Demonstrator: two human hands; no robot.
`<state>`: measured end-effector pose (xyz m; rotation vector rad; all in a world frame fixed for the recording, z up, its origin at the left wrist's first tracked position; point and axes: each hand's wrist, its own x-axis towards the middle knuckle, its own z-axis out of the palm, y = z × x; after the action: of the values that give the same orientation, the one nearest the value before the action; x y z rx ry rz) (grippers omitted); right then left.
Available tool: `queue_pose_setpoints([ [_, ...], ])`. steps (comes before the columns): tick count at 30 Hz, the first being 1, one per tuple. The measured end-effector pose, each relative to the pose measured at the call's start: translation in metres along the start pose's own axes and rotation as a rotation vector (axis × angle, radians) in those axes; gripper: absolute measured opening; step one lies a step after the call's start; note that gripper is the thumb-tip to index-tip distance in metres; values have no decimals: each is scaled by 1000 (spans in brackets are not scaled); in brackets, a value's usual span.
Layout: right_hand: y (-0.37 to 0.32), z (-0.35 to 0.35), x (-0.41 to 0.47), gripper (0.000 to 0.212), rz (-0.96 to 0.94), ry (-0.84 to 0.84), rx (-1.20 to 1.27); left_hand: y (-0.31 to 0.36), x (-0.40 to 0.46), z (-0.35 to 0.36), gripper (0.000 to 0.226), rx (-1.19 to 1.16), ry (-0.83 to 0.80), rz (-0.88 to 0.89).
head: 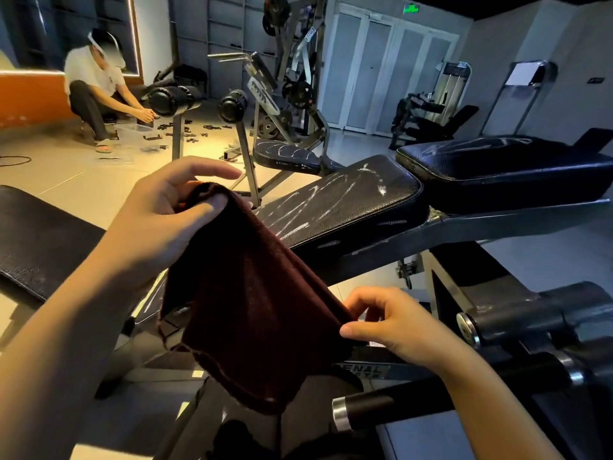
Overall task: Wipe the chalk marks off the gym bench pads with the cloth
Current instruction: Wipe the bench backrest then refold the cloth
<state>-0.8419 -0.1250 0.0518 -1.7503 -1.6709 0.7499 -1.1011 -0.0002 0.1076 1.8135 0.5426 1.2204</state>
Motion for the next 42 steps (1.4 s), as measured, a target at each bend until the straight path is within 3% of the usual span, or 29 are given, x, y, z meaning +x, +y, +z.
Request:
queue_pose_setpoints([
  [2,0,1,0,7,3,121,-164,-3,-5,-3,27,28,10,9],
  [5,1,6,1,9,-89,466,-473,-6,-19,-2,22,25,12,35],
  [8,5,3,0,10,-196,742,-588,-15,-38,2,22,87,26,45],
  [13,8,-10,-6,17,-254,873,-555,-27,-55,10,13,525,79,42],
  [22,-36,-43,22,20,-348,1208,-320,-41,-37,34,6,365,44,-100],
  [26,-39,-46,69,38,-249,1196,-482,-60,-15,53,35,475,-66,-109],
  [33,-6,-14,119,39,-36,1311,-777,-96,-5,37,40,470,-190,-113],
  [39,-17,-15,106,54,122,1127,-937,-88,-5,16,25,602,-269,74],
  [42,-33,-15,101,61,260,959,-1003,-82,8,3,15,553,-321,52],
])
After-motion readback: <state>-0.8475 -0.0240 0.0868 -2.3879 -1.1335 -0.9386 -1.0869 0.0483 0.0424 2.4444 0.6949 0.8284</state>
